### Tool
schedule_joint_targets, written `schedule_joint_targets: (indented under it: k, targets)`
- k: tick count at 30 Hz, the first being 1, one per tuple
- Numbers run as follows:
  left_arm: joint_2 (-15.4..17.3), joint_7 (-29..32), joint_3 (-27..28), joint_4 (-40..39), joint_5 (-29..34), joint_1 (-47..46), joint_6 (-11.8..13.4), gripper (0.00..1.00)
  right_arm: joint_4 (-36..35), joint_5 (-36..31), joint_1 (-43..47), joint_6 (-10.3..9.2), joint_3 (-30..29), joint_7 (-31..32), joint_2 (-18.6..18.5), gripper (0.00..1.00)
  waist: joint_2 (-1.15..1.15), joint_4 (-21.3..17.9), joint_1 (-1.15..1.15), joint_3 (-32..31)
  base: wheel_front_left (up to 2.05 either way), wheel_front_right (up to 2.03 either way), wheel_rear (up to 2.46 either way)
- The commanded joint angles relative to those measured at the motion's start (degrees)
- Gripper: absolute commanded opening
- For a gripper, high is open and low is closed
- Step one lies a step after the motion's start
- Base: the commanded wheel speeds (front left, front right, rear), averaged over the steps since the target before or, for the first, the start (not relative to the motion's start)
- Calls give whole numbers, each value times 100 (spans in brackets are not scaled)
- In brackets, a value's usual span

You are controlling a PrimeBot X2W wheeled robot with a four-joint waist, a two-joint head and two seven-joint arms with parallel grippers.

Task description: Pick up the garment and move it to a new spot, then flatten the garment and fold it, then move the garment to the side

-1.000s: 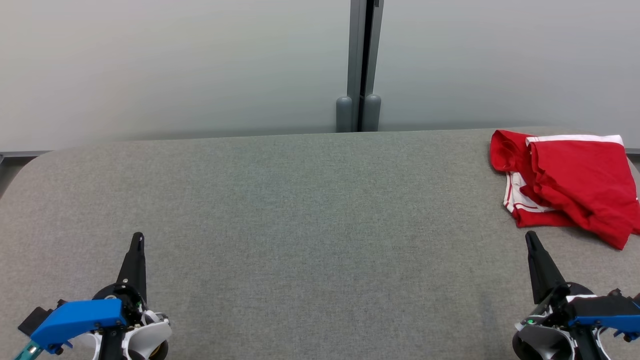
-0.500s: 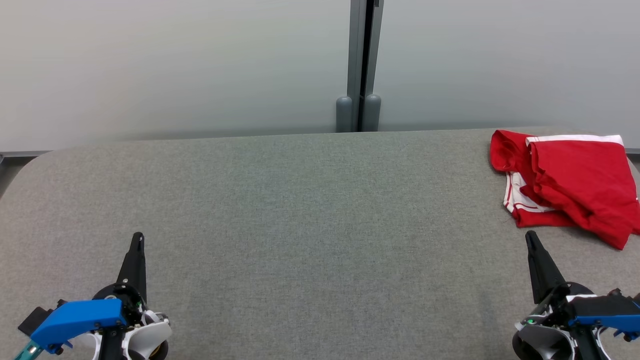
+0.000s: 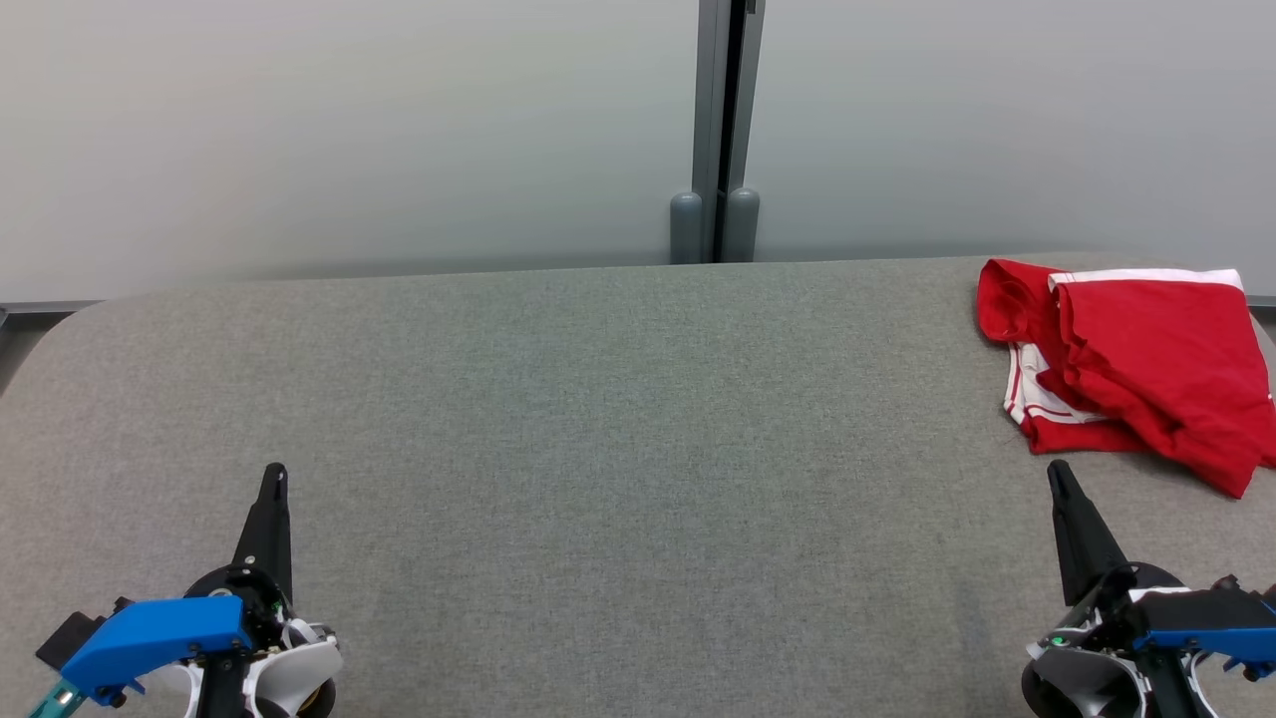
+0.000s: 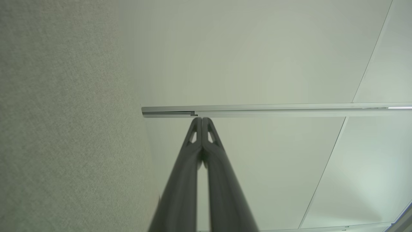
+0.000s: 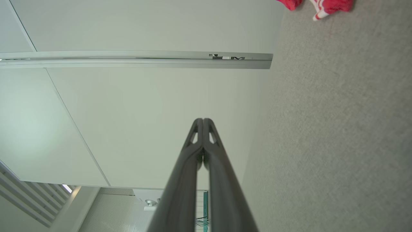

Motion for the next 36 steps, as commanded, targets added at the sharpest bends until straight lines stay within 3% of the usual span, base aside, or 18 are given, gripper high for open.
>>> schedule_joint_targets:
  k: [1, 36]
  targets:
    - [-15, 24, 5, -23, -15, -58, -23, 0, -15, 16, -61, 2, -15, 18, -40, 0, 0, 0, 0, 0, 0, 0, 0]
    - [-15, 23, 4, -24, -16, -58, -22, 0, -15, 16, -61, 2, -14, 18, -40, 0, 0, 0, 0, 0, 0, 0, 0]
